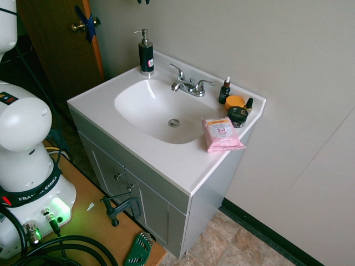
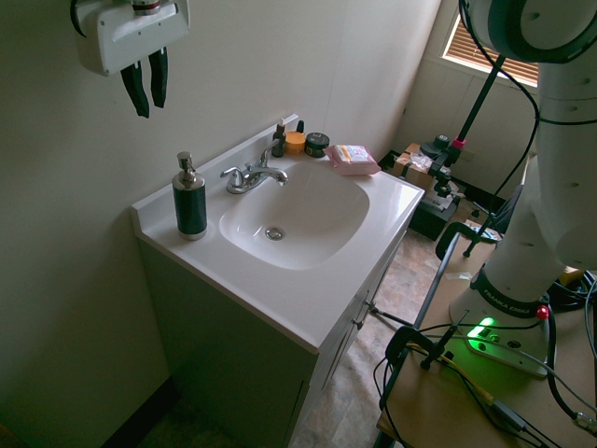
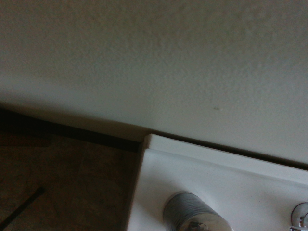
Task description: Push the sanitizer
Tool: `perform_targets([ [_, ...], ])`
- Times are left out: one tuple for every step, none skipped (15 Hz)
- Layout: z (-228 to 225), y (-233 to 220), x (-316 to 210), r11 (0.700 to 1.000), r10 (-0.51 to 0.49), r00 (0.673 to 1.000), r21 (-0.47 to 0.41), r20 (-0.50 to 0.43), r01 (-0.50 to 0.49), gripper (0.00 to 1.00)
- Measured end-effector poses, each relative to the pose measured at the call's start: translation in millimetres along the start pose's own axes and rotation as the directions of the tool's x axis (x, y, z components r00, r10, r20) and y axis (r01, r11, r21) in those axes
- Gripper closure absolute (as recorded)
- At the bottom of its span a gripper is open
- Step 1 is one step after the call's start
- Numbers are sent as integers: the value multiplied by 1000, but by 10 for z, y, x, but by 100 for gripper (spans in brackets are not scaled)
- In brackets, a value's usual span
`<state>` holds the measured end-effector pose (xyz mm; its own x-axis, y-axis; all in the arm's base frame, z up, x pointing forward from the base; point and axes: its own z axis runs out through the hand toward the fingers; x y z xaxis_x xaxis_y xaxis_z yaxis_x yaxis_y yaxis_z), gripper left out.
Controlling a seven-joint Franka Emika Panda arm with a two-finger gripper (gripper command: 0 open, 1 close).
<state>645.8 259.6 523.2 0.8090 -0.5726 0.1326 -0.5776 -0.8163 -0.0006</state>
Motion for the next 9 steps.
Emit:
perform_targets([
  [7, -1, -3, 1000, 5, 1000, -1, 1, -5, 100],
  [17, 4, -4, 1000, 12, 1000, -3, 2, -12, 100],
  [33, 25, -1, 1000, 18, 1000, -8, 3, -18, 100],
  [63, 59, -7, 1000, 23, 1000, -15, 7, -23, 100],
  [117, 102, -24, 999, 28, 1000, -24, 10, -28, 100],
  [173, 161, -47, 999, 32, 999, -33, 13, -31, 100],
  [230, 213, -80, 999, 35, 999, -36, 15, -34, 100],
  [291, 260, -122, 999, 39, 999, -39, 20, -38, 100],
  [345, 309, -177, 998, 39, 999, -42, 25, -38, 100],
])
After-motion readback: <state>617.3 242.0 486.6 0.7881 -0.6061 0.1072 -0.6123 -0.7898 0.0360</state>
